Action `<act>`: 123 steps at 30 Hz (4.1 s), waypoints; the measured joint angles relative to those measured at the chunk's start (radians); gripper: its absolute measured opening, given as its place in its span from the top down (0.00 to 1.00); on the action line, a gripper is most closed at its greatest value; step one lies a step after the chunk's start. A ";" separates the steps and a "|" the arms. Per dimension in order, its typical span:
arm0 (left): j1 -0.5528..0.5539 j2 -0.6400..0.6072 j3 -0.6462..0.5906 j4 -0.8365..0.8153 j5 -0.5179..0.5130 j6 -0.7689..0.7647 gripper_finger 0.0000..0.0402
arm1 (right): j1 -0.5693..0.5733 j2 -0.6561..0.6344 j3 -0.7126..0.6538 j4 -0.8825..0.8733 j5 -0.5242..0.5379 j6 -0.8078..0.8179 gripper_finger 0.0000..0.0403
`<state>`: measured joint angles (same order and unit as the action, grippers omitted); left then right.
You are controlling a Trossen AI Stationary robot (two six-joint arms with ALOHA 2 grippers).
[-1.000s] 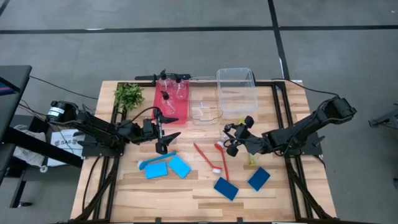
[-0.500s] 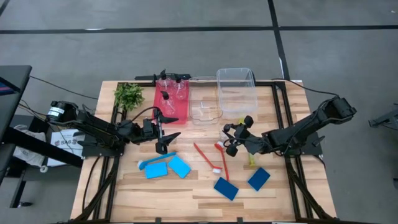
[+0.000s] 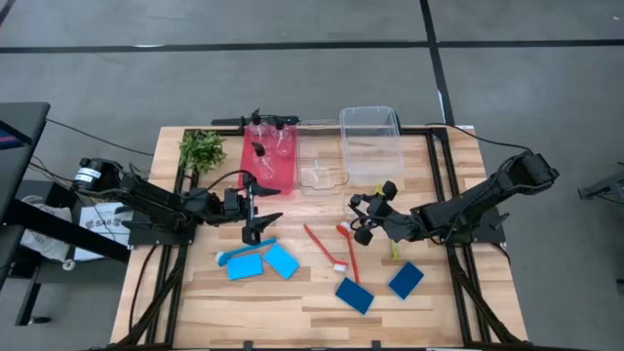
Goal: Pick & Place Kitchen Sink Supplies
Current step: Put the transparent soap dispenser into the red bin
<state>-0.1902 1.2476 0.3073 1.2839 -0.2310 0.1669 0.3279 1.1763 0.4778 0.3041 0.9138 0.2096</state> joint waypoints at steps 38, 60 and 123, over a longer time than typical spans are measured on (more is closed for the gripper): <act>0.002 0.001 0.024 -0.012 0.117 -0.105 0.30 | 0.000 0.000 0.000 0.131 -0.027 -0.063 0.67; 0.000 0.195 0.161 -0.013 0.137 -0.141 0.30 | 0.000 0.000 0.000 0.155 -0.068 -0.063 0.62; 0.029 0.677 0.529 -0.172 -0.005 -0.145 0.30 | 0.012 0.001 0.000 0.194 -0.157 -0.108 0.86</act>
<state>-0.1608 1.9244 0.8360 1.1115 -0.2362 0.0216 0.3401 1.1770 0.4774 0.4979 0.7567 0.1017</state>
